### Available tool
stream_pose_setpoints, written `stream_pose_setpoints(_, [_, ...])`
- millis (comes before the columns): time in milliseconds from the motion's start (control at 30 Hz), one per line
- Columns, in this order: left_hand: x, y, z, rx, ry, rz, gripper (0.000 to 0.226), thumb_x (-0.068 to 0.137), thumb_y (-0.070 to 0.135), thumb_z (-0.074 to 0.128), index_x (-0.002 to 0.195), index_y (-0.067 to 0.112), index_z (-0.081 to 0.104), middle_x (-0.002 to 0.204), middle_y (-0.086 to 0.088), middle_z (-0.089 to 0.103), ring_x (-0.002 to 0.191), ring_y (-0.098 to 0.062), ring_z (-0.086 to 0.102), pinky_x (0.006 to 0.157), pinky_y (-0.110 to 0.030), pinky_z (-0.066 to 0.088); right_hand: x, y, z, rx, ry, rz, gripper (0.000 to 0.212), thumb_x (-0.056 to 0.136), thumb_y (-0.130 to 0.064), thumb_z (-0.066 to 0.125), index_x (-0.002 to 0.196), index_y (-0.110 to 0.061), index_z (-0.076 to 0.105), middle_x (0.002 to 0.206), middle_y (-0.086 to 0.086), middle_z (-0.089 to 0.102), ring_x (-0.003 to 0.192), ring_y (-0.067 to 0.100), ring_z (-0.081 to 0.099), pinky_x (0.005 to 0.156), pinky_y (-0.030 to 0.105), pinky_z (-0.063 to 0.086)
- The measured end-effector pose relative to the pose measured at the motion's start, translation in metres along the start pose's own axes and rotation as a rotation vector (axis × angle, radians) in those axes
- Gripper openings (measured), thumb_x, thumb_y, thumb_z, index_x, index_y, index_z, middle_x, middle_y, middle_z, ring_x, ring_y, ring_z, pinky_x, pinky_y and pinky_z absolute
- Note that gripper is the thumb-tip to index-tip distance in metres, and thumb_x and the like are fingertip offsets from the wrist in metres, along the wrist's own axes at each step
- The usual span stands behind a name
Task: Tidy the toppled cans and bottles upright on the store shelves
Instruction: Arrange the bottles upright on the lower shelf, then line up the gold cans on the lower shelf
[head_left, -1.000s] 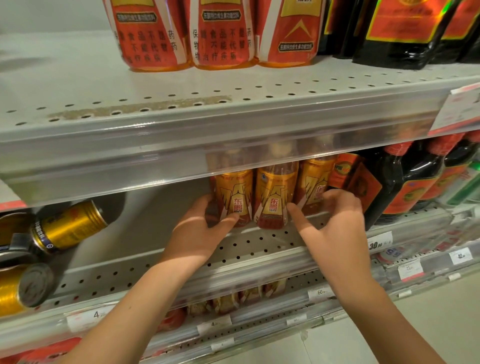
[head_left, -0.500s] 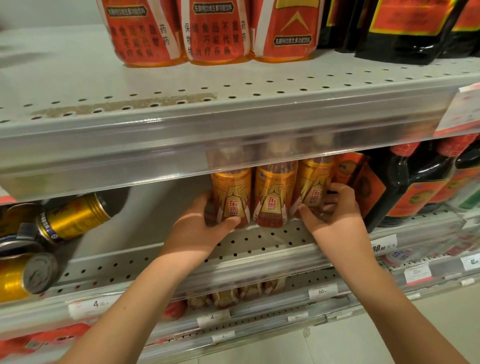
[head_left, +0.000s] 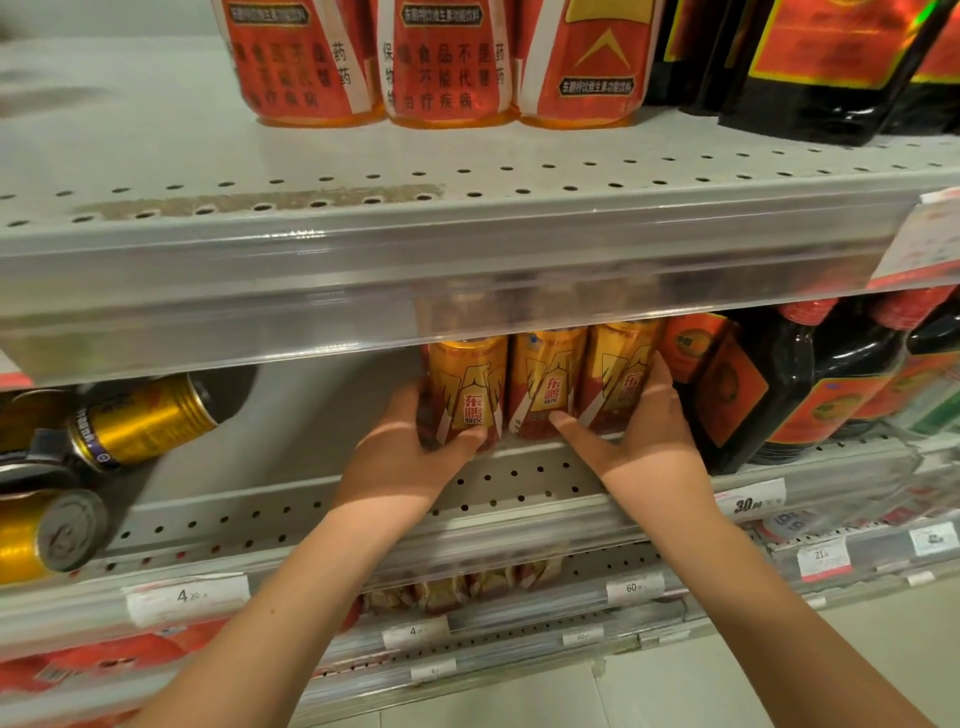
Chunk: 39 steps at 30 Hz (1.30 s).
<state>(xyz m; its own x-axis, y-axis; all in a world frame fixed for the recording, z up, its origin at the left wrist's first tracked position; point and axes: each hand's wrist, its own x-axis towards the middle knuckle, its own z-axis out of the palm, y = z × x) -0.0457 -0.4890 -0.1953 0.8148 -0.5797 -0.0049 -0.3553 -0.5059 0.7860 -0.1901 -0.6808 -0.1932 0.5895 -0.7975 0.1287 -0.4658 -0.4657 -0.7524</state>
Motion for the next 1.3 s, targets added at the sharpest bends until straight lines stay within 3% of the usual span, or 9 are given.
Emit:
stream_pose_setpoints(267, [-0.002, 0.007, 0.000, 0.005, 0.006, -0.020, 0.060, 0.084, 0.063, 0.067, 0.136, 0.047, 0.042, 0.122, 0.019, 0.064, 0.105, -0.012, 0.064, 0.089, -0.034, 0.054, -0.006, 0.005, 0.002, 0.033, -0.038, -0.002, 0.112, 0.073, -0.049, 0.081, 0.157, -0.021, 0.013, 0.150, 0.007, 0.044, 0.135, 0.026, 0.046, 0.109, 0.046, 0.042])
stream_pose_setpoints(600, [-0.003, 0.016, 0.002, 0.096, -0.021, -0.047, 0.061, 0.090, 0.064, 0.060, 0.143, 0.045, 0.038, 0.135, 0.016, 0.060, 0.107, -0.011, 0.058, 0.088, -0.030, 0.047, -0.010, 0.011, -0.018, -0.011, -0.074, -0.059, 0.071, 0.089, -0.027, 0.070, 0.150, -0.018, 0.034, 0.131, 0.009, 0.059, 0.115, 0.026, 0.060, 0.095, 0.045, 0.052])
stream_pose_setpoints(733, [-0.009, 0.016, -0.006, 0.137, -0.048, -0.039, 0.068, 0.091, 0.059, 0.063, 0.149, 0.045, 0.033, 0.145, 0.014, 0.055, 0.125, -0.016, 0.057, 0.095, -0.029, 0.045, -0.030, 0.003, -0.022, -0.135, 0.085, -0.135, 0.071, 0.084, -0.026, 0.075, 0.144, -0.013, 0.040, 0.129, 0.011, 0.051, 0.114, 0.030, 0.054, 0.094, 0.041, 0.050])
stream_pose_setpoints(800, [-0.020, 0.010, -0.016, 0.233, -0.020, -0.054, 0.068, 0.091, 0.057, 0.062, 0.151, 0.041, 0.033, 0.146, 0.009, 0.054, 0.127, -0.019, 0.056, 0.101, -0.033, 0.046, -0.047, -0.004, -0.024, -0.132, 0.099, -0.145, 0.052, 0.086, -0.032, 0.069, 0.132, -0.023, 0.047, 0.118, -0.001, 0.050, 0.099, 0.021, 0.053, 0.080, 0.037, 0.051])
stream_pose_setpoints(867, [-0.040, -0.001, -0.027, 0.381, 0.052, -0.073, 0.052, 0.095, 0.055, 0.057, 0.142, 0.036, 0.047, 0.136, 0.005, 0.060, 0.117, -0.018, 0.060, 0.098, -0.033, 0.051, -0.065, -0.012, -0.020, -0.128, 0.060, -0.158, 0.013, 0.089, -0.035, 0.062, 0.095, -0.027, 0.054, 0.098, -0.005, 0.051, 0.083, 0.014, 0.051, 0.066, 0.030, 0.047])
stream_pose_setpoints(967, [-0.078, -0.018, -0.044, 0.382, 0.152, -0.069, 0.027, 0.097, 0.050, 0.053, 0.118, 0.034, 0.061, 0.100, 0.012, 0.067, 0.082, -0.002, 0.062, 0.072, -0.024, 0.057, -0.085, -0.027, -0.006, -0.118, -0.045, -0.196, 0.027, 0.093, -0.035, 0.058, 0.071, -0.033, 0.042, 0.079, -0.012, 0.047, 0.074, 0.001, 0.049, 0.057, 0.016, 0.034])
stream_pose_setpoints(1067, [-0.106, -0.034, -0.065, 0.386, 0.178, 0.003, 0.026, 0.098, 0.053, 0.048, 0.103, 0.034, 0.065, 0.090, 0.017, 0.061, 0.085, 0.000, 0.056, 0.075, -0.023, 0.052, -0.099, -0.049, 0.011, -0.062, -0.189, -0.258, 0.017, 0.096, -0.040, 0.053, 0.079, -0.039, 0.049, 0.081, -0.016, 0.051, 0.083, -0.007, 0.050, 0.059, 0.015, 0.037])
stream_pose_setpoints(1167, [-0.123, -0.052, -0.096, 0.328, 0.202, 0.072, 0.028, 0.099, 0.052, 0.045, 0.113, 0.037, 0.064, 0.103, 0.024, 0.056, 0.103, 0.005, 0.051, 0.087, -0.017, 0.047, -0.112, -0.070, 0.036, -0.019, -0.302, -0.301, 0.011, 0.097, -0.042, 0.050, 0.088, -0.047, 0.050, 0.087, -0.019, 0.053, 0.089, -0.012, 0.049, 0.063, 0.018, 0.042])
stream_pose_setpoints(1300, [-0.140, -0.084, -0.148, 0.213, 0.266, 0.110, 0.022, 0.101, 0.043, 0.051, 0.116, 0.037, 0.065, 0.107, 0.028, 0.057, 0.109, 0.004, 0.054, 0.088, -0.017, 0.047, -0.133, -0.107, 0.078, 0.010, -0.359, -0.283, 0.006, 0.099, -0.043, 0.050, 0.097, -0.048, 0.053, 0.093, -0.020, 0.054, 0.083, -0.005, 0.055, 0.069, 0.023, 0.047])
